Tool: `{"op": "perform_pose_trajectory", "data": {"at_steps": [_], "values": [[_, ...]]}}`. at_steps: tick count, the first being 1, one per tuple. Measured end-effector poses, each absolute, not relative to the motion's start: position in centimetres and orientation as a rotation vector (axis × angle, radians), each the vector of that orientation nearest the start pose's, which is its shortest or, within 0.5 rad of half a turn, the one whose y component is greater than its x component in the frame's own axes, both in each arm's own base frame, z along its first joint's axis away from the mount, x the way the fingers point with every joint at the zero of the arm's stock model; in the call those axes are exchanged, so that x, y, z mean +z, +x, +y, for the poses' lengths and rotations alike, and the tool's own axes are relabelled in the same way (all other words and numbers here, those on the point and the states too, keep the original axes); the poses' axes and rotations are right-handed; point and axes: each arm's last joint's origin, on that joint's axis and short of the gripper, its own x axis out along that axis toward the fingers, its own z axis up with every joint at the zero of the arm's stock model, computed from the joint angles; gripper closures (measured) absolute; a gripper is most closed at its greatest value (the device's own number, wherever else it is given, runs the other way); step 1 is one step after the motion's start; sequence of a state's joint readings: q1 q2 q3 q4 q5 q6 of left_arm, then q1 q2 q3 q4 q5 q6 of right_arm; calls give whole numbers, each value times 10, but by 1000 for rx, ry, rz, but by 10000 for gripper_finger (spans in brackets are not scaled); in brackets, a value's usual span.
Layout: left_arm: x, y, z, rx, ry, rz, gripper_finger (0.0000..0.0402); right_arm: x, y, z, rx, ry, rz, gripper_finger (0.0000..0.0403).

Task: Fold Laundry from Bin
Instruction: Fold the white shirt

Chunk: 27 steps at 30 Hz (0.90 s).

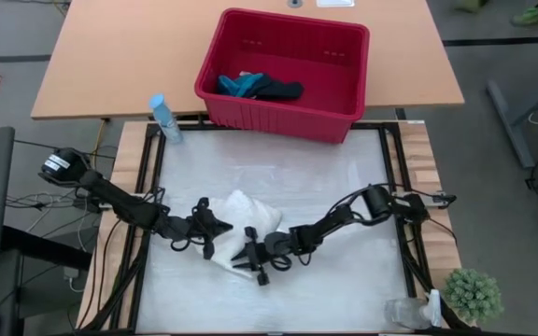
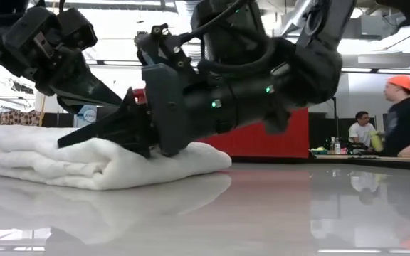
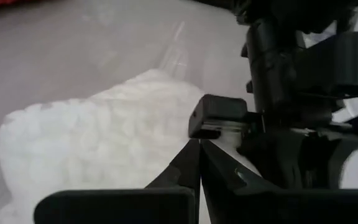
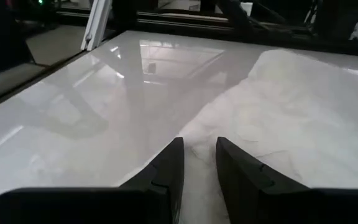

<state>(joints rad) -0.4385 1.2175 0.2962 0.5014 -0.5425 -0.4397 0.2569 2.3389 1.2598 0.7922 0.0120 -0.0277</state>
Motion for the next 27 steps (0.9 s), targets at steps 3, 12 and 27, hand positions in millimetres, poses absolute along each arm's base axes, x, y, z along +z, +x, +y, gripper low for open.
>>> {"op": "perform_pose_trajectory", "data": {"at_steps": [3,12,27], "values": [[155,196,-75,196,-234,334,401,69,453,115,255,-40,300,285],[159,196,-77,231,-316,274,401,60,456,115,261,-42,381,285],[138,186,-115,392,-451,144,401,59,456,114,257,-44,387,285]]}}
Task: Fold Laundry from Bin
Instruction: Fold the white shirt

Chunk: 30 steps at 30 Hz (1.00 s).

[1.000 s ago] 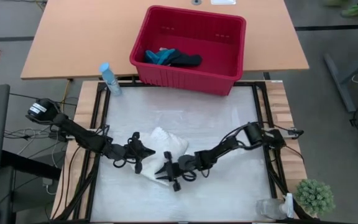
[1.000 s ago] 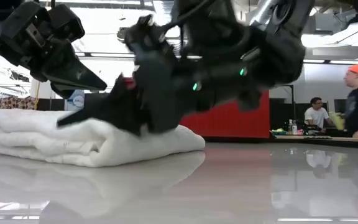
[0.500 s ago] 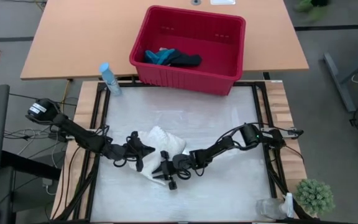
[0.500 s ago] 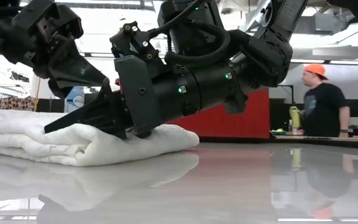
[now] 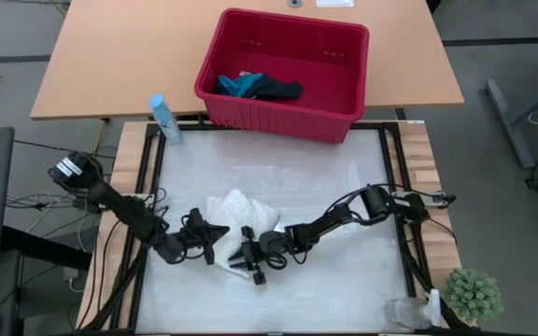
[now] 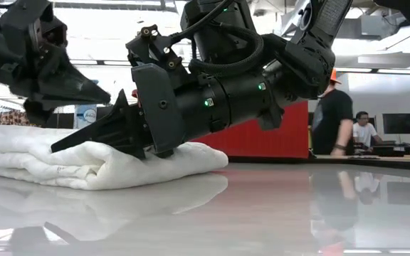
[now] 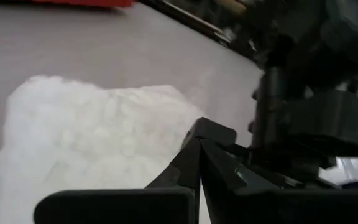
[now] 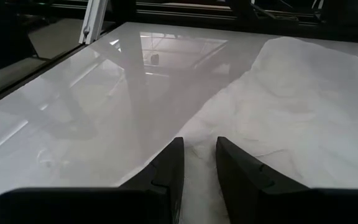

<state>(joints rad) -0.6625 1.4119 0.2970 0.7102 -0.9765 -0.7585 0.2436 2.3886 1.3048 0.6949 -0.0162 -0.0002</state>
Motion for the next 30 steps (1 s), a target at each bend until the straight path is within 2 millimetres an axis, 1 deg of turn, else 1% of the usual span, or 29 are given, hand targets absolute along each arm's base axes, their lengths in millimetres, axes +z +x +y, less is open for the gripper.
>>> {"op": "perform_pose_trajectory", "data": {"at_steps": [3,5,9,12,14,18,21,25,30], "values": [[127,183,-124,455,-477,95,401,59,456,113,256,-44,387,285],[122,186,-133,473,-480,81,401,59,456,113,255,-44,386,285],[111,199,-147,477,-449,105,401,59,456,113,253,-44,386,285],[100,208,-154,501,-417,115,402,59,456,113,252,-44,387,285],[92,209,-155,533,-423,113,401,59,456,113,252,-44,387,285],[75,205,-151,599,-469,105,401,59,455,116,256,-45,386,285],[66,201,-148,630,-455,119,401,59,455,116,251,-46,385,285],[61,198,-145,649,-432,148,401,59,455,115,249,-46,386,285],[59,197,-144,646,-429,168,401,57,455,115,249,-49,405,285]]}}
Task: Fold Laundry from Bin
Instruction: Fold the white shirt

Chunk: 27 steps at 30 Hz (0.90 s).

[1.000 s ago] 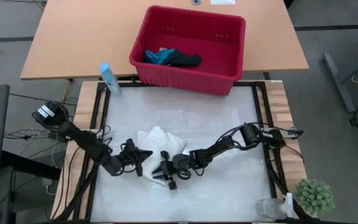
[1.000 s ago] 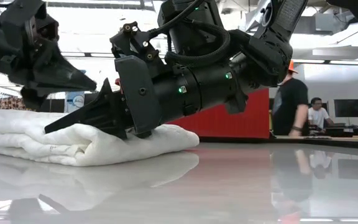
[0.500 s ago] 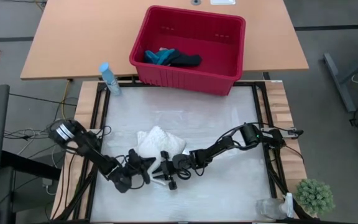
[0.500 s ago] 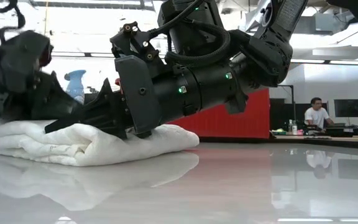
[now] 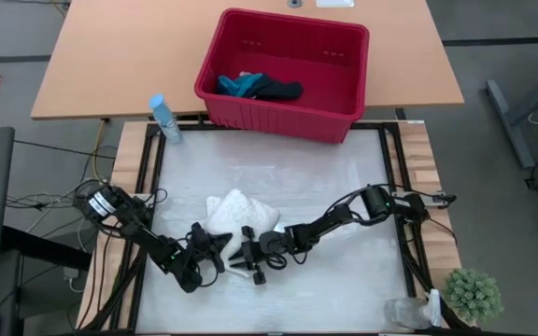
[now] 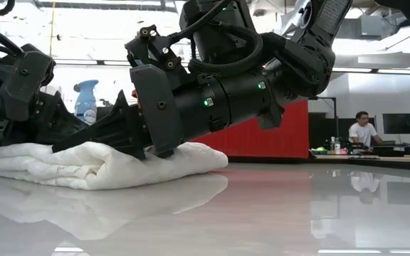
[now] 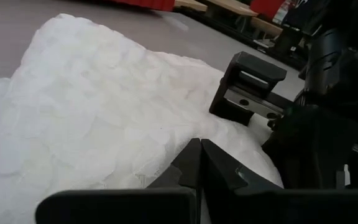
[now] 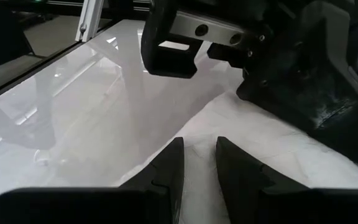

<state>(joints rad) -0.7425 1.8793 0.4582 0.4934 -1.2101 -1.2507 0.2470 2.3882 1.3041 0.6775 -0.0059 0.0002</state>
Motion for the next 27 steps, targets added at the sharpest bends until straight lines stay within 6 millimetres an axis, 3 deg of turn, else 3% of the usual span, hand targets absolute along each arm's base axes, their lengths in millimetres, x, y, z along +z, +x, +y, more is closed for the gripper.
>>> {"op": "perform_pose_trajectory", "data": {"at_steps": [4,18,27], "values": [[59,197,-144,644,-427,178,401,58,454,117,259,-49,403,285],[57,196,-142,647,-414,186,401,121,443,143,362,-191,331,284],[57,196,-142,655,-412,171,401,123,441,152,381,-213,318,284]]}}
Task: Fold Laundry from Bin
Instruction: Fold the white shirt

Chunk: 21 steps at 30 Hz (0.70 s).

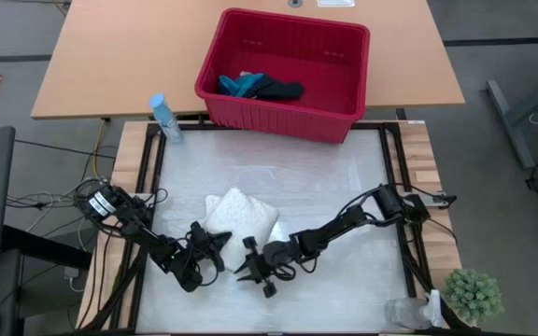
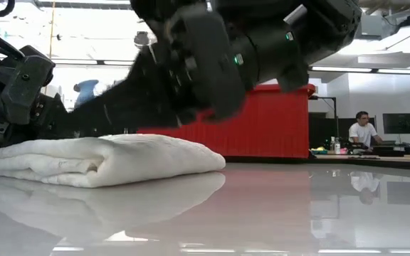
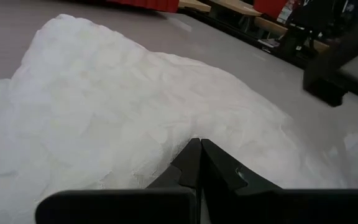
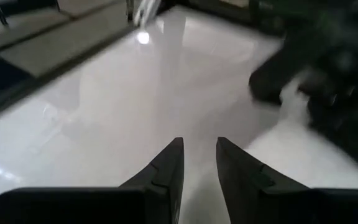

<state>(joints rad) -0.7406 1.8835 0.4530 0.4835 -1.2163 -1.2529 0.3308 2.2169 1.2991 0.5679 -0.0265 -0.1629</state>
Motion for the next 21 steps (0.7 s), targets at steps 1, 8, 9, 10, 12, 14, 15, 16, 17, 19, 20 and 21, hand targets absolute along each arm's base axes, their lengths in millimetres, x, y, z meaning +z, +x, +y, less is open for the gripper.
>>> {"op": "perform_pose_trajectory", "data": {"at_steps": [1,8,9,10,12,14,15,16,17,19,20,21], "values": [[57,196,-142,655,-411,171,401,121,441,150,376,-215,343,284],[60,200,-146,648,-387,173,401,111,441,128,313,-176,416,284],[61,201,-147,646,-379,176,401,108,442,125,304,-167,424,284],[61,202,-147,644,-374,179,401,103,443,123,296,-152,429,284],[61,202,-148,643,-369,180,401,98,444,119,281,-127,451,284],[61,203,-148,643,-368,180,401,82,446,117,279,-97,478,284],[61,203,-148,643,-369,180,401,82,446,117,281,-96,474,284],[61,203,-148,643,-369,180,401,81,445,117,281,-88,493,284],[61,203,-148,643,-368,181,401,75,445,117,282,-81,510,284],[62,203,-148,644,-365,181,402,69,445,117,284,-74,524,284],[62,203,-148,644,-363,179,401,69,444,118,287,-70,530,284],[62,203,-148,646,-360,176,401,69,444,119,293,-67,532,284]]}}
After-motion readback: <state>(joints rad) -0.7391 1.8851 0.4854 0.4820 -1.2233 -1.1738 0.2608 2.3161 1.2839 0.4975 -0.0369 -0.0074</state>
